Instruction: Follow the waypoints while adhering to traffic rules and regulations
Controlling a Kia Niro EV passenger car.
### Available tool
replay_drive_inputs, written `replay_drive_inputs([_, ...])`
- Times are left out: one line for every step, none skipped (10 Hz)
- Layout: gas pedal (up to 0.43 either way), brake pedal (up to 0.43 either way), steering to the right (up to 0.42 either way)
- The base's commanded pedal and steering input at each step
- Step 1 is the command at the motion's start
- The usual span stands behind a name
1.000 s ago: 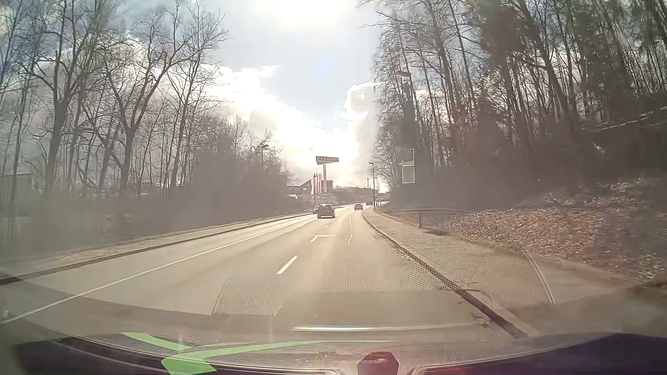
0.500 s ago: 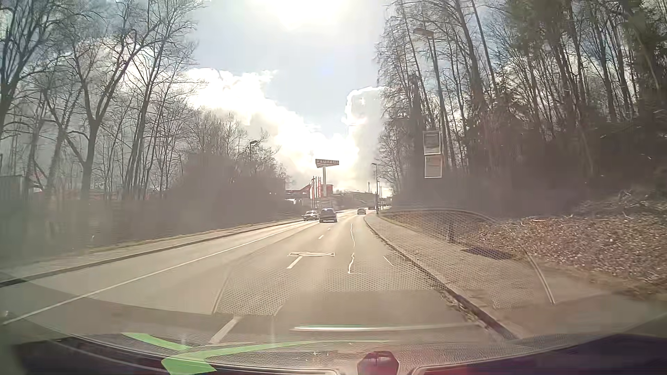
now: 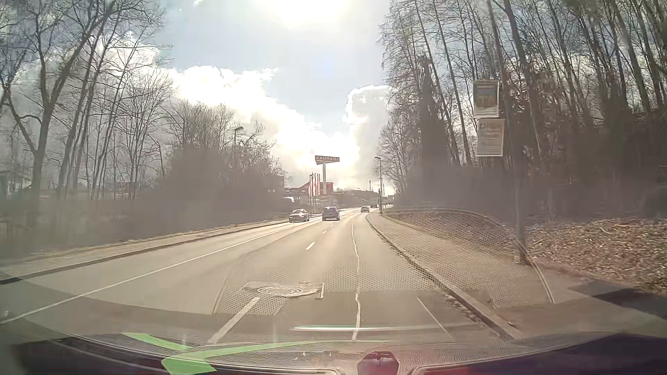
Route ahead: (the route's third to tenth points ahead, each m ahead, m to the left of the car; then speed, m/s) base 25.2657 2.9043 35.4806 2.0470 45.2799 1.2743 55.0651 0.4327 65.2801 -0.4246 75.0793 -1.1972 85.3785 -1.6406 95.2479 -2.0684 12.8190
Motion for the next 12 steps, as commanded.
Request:
replay_drive_inputs([0.248,0.0,-0.001])
replay_drive_inputs([0.248,0.0,-0.001])
replay_drive_inputs([0.248,0.0,-0.001])
replay_drive_inputs([0.248,0.0,0.0])
replay_drive_inputs([0.248,0.0,0.0])
replay_drive_inputs([0.26,0.0,0.001])
replay_drive_inputs([0.26,0.0,0.001])
replay_drive_inputs([0.26,0.0,0.001])
replay_drive_inputs([0.26,0.0,0.001])
replay_drive_inputs([0.26,0.0,0.001])
replay_drive_inputs([0.26,0.0,0.001])
replay_drive_inputs([0.26,0.0,0.001])
